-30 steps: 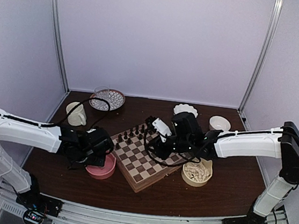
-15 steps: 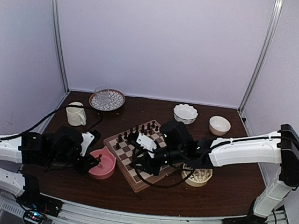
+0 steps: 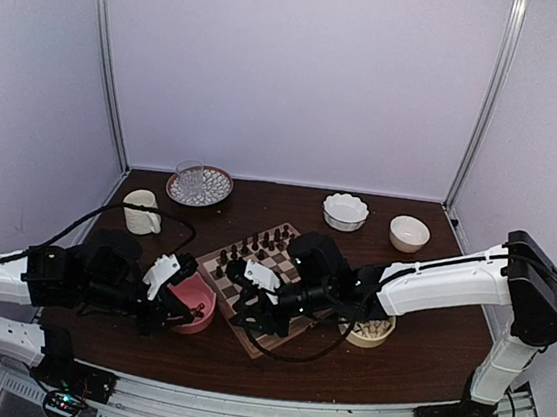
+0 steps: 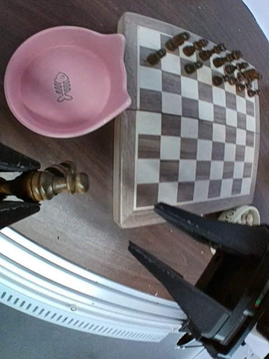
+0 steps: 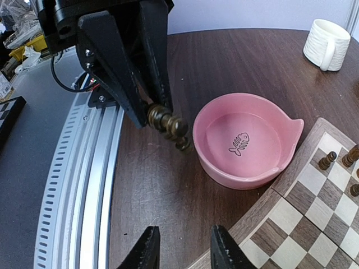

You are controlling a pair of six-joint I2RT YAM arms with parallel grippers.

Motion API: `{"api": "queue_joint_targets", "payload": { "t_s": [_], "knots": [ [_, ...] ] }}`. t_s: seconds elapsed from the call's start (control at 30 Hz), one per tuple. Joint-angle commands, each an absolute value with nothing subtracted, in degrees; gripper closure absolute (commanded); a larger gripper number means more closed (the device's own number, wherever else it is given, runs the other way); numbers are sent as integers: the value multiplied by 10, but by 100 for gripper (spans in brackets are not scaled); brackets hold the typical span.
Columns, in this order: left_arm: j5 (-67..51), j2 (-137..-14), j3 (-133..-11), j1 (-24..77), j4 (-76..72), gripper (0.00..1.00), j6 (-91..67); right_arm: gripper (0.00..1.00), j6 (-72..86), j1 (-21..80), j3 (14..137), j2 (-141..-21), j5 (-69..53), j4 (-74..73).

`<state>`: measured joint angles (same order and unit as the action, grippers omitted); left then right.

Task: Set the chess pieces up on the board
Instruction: Pass from the left arm to the right

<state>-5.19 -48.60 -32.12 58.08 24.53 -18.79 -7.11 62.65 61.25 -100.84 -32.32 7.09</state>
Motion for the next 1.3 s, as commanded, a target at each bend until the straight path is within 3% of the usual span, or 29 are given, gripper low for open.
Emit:
{"api": "queue_joint_targets", "payload": {
  "t_s": [0.0,0.33,0.8,1.27],
  "knots": [
    [-148,-499,-312,581,178,100,-145,67,-67,634,625,-1013,-344,98],
    [-206,-509,-312,581,134,100,-141,67,-69,638,620,-1020,-385,117],
    [-177,-375,-238,581,11,100,-229,60,-7,638,558,-983,-410,255],
    [-253,-406,-243,580,-42,100,-248,52,26,639,533,-961,-436,314]
  ]
}}
